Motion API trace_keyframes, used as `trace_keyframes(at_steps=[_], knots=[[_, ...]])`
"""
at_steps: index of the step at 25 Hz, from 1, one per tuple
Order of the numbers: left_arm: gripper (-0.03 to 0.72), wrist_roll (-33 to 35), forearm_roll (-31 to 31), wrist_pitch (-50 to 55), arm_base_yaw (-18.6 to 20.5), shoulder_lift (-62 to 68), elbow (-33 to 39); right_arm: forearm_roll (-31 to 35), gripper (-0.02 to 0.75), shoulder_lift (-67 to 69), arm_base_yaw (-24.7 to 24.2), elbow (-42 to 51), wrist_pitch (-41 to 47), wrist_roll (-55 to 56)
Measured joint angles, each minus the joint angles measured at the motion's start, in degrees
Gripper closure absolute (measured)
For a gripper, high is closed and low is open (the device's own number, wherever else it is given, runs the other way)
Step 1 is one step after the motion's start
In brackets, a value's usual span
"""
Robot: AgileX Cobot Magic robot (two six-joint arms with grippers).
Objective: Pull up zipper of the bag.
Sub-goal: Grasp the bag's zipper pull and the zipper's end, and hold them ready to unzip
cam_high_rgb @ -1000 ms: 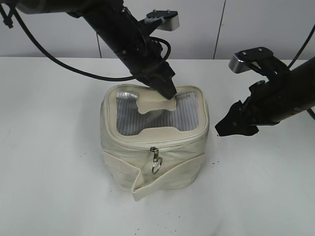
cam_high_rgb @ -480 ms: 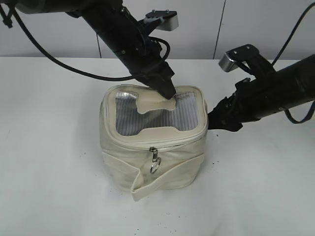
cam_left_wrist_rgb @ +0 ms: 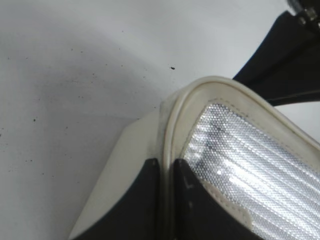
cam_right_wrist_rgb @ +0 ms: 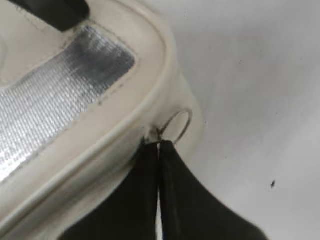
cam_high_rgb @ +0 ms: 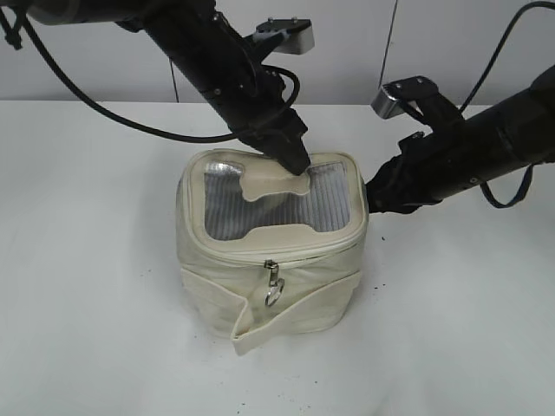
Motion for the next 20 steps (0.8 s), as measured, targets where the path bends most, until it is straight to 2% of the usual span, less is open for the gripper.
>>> trace_keyframes(at_steps=[5,11,16,20], knots=[[0.640,-0.05,-0.04,0.06,0.00,0.00,0.00,-9.54,0.754,-1.46,0.00,-0.05,4.81,12.20],[0.641,-0.86,-0.04,0.06,0.00,0.00,0.00,-16.92,0.754,-7.65,0.00,0.13,10.29,22.09],[0.641,-1.25,-0.04,0.00,0.00,0.00,0.00,-21.74,0.754,-11.51,0.05,0.26,14.62,28.19],[0.641,-1.31,-0.04,0.00,0.00,0.00,0.00,-23.75,0.754,-12.53,0.05,1.01,13.25,29.72]])
